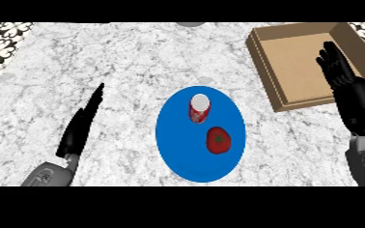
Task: Pick the can from the plate and place it in the cardboard box
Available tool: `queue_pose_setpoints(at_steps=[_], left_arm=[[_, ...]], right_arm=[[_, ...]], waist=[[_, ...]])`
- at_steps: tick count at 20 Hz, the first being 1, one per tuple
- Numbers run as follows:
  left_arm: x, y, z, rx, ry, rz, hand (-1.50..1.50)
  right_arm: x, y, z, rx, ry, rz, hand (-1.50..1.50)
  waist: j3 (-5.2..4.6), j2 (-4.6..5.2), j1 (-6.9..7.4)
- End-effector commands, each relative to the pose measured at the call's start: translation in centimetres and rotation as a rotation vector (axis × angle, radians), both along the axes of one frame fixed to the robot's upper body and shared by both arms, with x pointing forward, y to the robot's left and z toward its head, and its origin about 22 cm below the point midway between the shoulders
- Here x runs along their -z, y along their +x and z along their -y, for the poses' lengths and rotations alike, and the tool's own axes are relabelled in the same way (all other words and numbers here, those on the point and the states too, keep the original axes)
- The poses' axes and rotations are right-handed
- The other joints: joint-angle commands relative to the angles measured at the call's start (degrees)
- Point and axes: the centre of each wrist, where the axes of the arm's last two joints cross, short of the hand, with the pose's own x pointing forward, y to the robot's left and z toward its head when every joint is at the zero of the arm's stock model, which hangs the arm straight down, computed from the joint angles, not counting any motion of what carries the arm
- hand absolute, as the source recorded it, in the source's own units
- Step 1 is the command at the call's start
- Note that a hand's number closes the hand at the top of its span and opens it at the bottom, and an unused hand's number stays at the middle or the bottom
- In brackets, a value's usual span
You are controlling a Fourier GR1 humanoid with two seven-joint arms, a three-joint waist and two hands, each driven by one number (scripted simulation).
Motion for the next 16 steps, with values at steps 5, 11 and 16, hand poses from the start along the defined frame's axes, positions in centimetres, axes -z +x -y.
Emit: queue_pose_setpoints(at_steps=[5,11,16], left_arm=[[-7.4,3.0,0.2,0.258,0.016,0.319,0.0],[-7.1,3.7,-0.2,0.335,-0.036,0.329,0.0],[-7.6,2.3,-1.6,0.337,-0.031,0.318,0.0]], right_arm=[[-9.8,2.5,-4.6,-0.17,0.026,0.278,-1.5],[-8.5,4.8,-5.5,-0.215,-0.28,0.228,-1.5],[-6.5,3.5,-5.2,-0.386,-0.516,0.307,-1.5]], waist=[[0.98,-0.49,0.38],[1.05,0.22,-0.17],[1.09,0.0,0.15]])
